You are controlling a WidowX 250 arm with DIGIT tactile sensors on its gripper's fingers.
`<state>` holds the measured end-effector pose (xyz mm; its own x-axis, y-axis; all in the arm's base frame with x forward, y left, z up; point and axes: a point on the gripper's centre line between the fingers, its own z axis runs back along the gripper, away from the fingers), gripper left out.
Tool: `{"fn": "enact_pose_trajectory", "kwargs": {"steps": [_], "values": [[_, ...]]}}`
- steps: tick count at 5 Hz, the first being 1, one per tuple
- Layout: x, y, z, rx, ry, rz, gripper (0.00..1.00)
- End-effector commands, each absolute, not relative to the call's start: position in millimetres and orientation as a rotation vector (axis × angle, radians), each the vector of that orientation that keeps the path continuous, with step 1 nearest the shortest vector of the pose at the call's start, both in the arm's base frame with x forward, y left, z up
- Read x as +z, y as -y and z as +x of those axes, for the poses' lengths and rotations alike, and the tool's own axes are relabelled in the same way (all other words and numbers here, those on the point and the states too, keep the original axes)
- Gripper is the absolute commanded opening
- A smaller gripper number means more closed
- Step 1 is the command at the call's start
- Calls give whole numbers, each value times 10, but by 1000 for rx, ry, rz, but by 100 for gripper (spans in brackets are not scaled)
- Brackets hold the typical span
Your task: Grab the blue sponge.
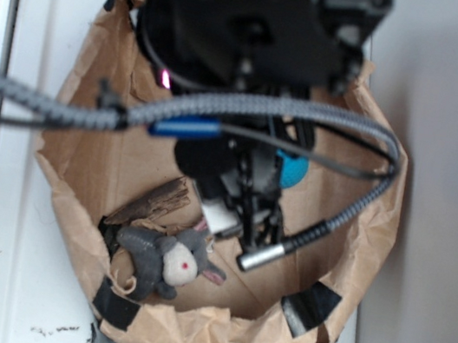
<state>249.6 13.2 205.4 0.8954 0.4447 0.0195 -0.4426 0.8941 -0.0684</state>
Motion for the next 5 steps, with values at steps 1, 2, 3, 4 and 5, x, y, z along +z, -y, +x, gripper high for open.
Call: {"fn": "enact_pose_trajectory", "kwargs": {"steps": [1,2,3,4,5], "values": [[1808,-1,2344,417,123,-20,100],[1379,138,2300,353,154,50,100],[1185,190,2293,346,133,104,100],[1076,15,2419,436,97,136,100],[1062,-339,2619,507,85,86,100]]}}
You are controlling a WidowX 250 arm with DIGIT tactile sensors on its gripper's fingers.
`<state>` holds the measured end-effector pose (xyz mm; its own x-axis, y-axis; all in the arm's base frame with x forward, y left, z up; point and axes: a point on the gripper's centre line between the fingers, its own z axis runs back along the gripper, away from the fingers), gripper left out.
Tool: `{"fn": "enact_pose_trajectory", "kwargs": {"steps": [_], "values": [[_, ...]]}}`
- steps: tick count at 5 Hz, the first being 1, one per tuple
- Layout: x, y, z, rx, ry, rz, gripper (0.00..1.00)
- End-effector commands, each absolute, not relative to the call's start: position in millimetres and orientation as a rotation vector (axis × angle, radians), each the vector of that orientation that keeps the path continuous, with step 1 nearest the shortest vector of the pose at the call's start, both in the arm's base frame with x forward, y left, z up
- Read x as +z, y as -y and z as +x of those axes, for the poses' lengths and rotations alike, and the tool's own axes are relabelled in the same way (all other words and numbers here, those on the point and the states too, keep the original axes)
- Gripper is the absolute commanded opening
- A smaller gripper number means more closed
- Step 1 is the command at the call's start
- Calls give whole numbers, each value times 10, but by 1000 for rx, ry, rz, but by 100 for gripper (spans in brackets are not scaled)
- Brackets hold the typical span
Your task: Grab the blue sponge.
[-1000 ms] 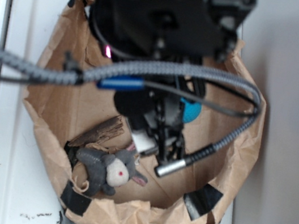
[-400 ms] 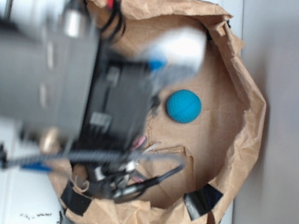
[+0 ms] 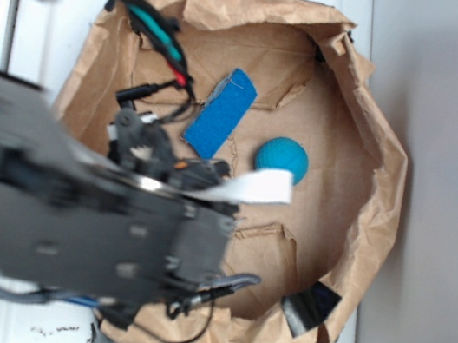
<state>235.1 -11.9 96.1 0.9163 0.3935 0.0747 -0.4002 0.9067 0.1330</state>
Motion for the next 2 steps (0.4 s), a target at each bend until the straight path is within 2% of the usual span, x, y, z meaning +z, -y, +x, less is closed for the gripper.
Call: {"fn": "enact_pose_trajectory", "kwargs": {"steps": [1,2], "values": [[1068,-748,2859,693,42,82,100],[1146,-798,2767,727,107,72,100]]}}
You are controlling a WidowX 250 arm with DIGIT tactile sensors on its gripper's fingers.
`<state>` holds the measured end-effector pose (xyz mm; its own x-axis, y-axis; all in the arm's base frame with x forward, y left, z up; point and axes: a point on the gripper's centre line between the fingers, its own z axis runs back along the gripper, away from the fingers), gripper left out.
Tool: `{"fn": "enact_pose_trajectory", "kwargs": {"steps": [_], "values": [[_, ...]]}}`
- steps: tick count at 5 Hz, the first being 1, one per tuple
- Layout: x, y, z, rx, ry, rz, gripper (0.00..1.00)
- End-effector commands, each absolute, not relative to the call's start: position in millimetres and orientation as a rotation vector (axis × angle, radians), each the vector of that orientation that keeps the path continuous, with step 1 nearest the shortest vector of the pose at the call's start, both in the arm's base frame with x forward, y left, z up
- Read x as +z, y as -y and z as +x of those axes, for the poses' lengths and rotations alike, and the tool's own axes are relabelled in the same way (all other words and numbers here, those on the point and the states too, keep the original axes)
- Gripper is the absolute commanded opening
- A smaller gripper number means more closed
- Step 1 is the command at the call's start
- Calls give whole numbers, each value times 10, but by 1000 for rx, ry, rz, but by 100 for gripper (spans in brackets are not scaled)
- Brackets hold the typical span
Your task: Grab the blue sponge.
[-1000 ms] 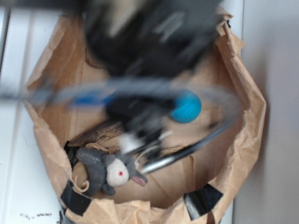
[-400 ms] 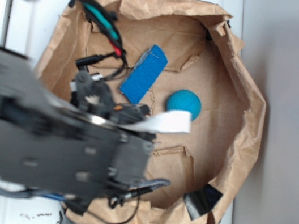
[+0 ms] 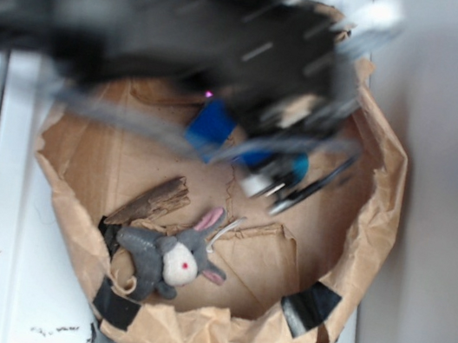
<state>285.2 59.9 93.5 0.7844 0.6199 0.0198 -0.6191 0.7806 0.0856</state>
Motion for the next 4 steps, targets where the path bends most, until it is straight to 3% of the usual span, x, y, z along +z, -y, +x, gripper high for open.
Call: {"fn": "enact_pose_trajectory", "kwargs": {"steps": [1,2,4], "values": [[940,-875,2831,732,108,77,100],[774,-709,2743,673,160,133,100],[440,-553,2895,634,150,220,100]]}}
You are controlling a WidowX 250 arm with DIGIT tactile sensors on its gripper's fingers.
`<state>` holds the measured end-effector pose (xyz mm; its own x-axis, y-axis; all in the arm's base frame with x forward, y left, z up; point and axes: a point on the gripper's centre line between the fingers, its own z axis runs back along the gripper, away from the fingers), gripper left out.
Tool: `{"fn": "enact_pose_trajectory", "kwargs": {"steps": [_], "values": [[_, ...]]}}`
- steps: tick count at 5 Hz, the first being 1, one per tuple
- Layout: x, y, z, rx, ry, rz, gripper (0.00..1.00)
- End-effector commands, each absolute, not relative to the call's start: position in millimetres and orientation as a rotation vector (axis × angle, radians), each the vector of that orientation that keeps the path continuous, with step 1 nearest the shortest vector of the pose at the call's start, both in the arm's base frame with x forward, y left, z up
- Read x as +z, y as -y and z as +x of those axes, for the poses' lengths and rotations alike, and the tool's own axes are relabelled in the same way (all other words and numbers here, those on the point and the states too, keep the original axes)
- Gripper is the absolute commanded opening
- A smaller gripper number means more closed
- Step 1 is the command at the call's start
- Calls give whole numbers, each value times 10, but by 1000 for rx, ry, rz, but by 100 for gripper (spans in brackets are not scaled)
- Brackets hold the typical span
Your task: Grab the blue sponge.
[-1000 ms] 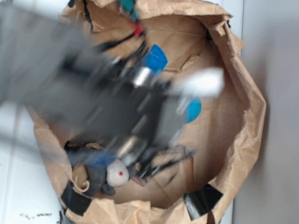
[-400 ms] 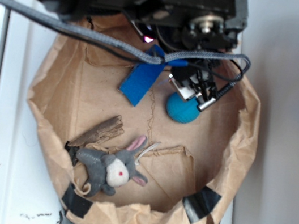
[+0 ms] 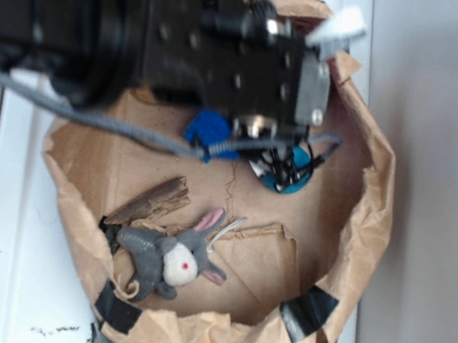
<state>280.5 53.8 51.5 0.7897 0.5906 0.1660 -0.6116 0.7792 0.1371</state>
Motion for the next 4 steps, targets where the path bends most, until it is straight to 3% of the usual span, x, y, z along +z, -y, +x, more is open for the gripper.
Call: {"fn": "enact_pose_trajectory", "kwargs": {"steps": [1,2,3,4], "values": [[329,-476,2902,616,135,240,100],[252,-412,2852,617,125,266,84],[207,-405,2821,607,135,278,0],[233,-425,2825,615,145,282,0]]}}
